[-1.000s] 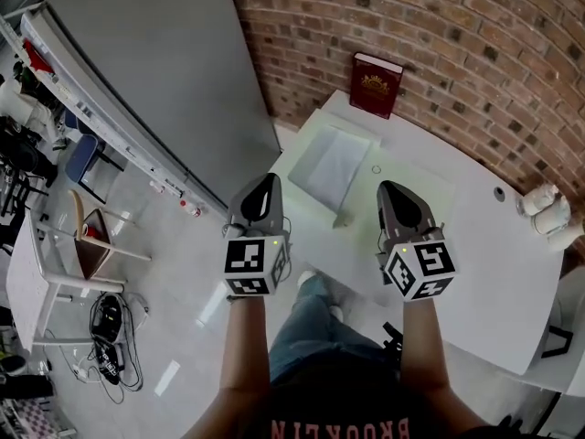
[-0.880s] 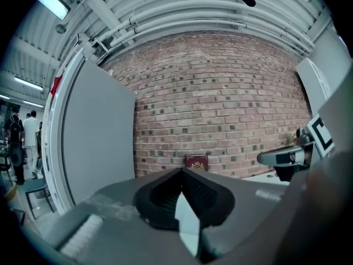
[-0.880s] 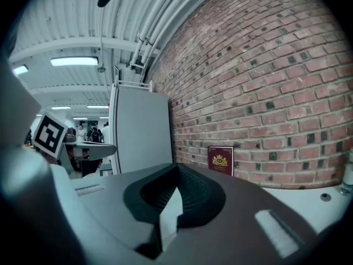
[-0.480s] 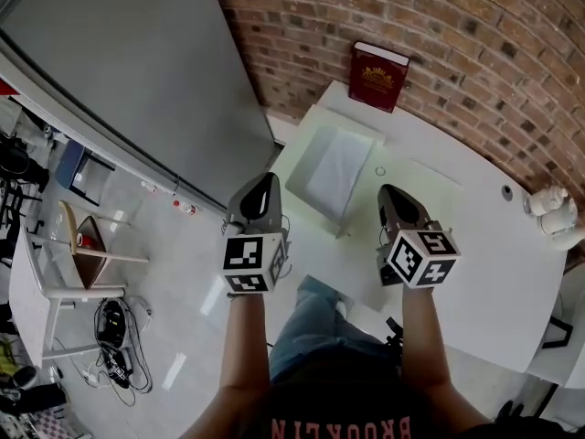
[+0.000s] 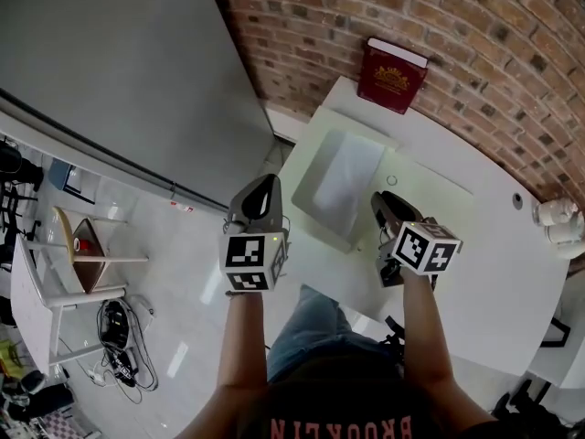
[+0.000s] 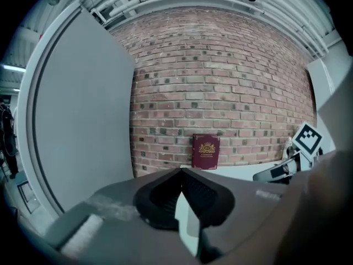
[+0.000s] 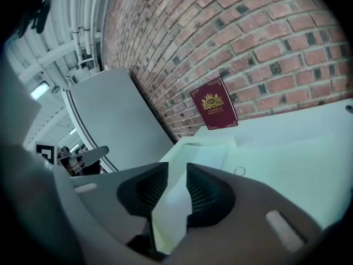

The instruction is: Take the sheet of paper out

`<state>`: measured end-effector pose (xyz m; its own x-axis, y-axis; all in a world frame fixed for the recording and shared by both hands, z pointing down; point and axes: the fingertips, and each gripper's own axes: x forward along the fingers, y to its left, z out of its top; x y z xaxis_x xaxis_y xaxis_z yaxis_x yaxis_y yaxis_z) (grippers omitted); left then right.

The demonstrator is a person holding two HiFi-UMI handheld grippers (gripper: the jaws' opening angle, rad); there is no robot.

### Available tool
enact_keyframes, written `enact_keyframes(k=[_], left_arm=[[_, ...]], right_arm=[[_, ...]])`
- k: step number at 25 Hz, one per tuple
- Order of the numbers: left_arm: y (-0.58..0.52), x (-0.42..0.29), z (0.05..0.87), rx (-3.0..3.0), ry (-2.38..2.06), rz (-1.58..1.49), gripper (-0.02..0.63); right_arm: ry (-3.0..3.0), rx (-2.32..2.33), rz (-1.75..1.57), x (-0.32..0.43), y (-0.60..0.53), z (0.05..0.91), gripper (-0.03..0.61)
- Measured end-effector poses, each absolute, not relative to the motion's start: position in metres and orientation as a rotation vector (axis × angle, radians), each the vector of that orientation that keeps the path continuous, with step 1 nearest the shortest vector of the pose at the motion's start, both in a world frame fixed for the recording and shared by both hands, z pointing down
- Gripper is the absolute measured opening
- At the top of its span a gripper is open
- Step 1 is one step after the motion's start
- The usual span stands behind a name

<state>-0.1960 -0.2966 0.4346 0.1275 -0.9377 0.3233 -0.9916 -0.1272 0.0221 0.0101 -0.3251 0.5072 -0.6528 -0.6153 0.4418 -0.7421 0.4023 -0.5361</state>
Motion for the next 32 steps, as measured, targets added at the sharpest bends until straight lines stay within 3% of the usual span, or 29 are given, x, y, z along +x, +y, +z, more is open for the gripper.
enact_keyframes(k=[2,5,12,26,32], left_arm=[[-0.305,-0.2,0.44,2.169,-1.887,0.346,0.0],[-0.318,-0.204,0.448,2.165,-1.868,0.351,0.0],[-0.338,-0.21,0.462,2.168,-1.825,0.384,0.0],[-0.364,-0.224,0.488,2.144,-1.766,0.442,0.0],[-0.372,-0.227,0.493,2.146,-1.741,0.466,0.0]], right_arm=[[-2.453,1.176,1.203,0.004,-0.33,0.52,0.161],[-2.387,1.144,1.335,0.0,-0.335,0.543,0.198],[-2.22,1.112,1.55,-0.004,-0.338,0.591,0.198],[-2.094,1.178,1.577,-0.013,-0.36,0.639,0.198],[-2.068,1.176,1.597,-0.015,-0.362,0.643,0.155]])
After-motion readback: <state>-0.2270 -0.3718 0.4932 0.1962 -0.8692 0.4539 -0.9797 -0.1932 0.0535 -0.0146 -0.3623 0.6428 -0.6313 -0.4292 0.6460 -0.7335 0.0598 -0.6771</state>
